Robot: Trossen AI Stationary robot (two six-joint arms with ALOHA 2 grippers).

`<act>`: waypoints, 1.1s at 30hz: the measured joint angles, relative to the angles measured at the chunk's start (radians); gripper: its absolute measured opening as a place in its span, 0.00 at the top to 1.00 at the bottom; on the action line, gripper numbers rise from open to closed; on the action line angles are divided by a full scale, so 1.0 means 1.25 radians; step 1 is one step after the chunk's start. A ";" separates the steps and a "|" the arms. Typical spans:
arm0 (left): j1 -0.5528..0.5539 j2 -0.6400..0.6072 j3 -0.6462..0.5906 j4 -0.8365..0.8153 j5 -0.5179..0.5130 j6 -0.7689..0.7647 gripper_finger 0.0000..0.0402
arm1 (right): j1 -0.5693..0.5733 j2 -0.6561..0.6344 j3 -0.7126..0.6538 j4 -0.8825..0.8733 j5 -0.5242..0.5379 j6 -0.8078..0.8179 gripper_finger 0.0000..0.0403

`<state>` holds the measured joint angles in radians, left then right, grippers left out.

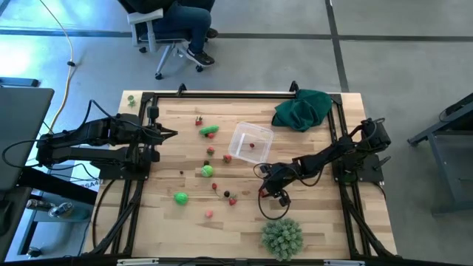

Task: Pick and placing Produce into tupperware
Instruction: Put the red cherry into the transparent bin

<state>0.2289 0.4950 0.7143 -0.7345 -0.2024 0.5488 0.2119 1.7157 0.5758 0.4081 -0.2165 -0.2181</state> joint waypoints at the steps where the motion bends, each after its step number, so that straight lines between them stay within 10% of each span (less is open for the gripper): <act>1: 0.000 0.000 0.000 0.000 0.000 0.000 0.98 | 0.000 0.000 0.000 0.002 0.000 0.000 0.72; 19: 0.000 0.000 0.000 0.000 0.000 0.000 0.98 | -0.001 -0.077 0.023 0.017 0.052 0.000 0.73; 33: 0.000 0.000 0.000 0.000 0.000 0.000 0.98 | -0.030 -0.248 0.197 -0.159 0.287 -0.146 0.73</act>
<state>0.2291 0.4950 0.7143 -0.7341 -0.2024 0.5488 0.1741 1.4053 0.8223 0.2091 0.1423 -0.4008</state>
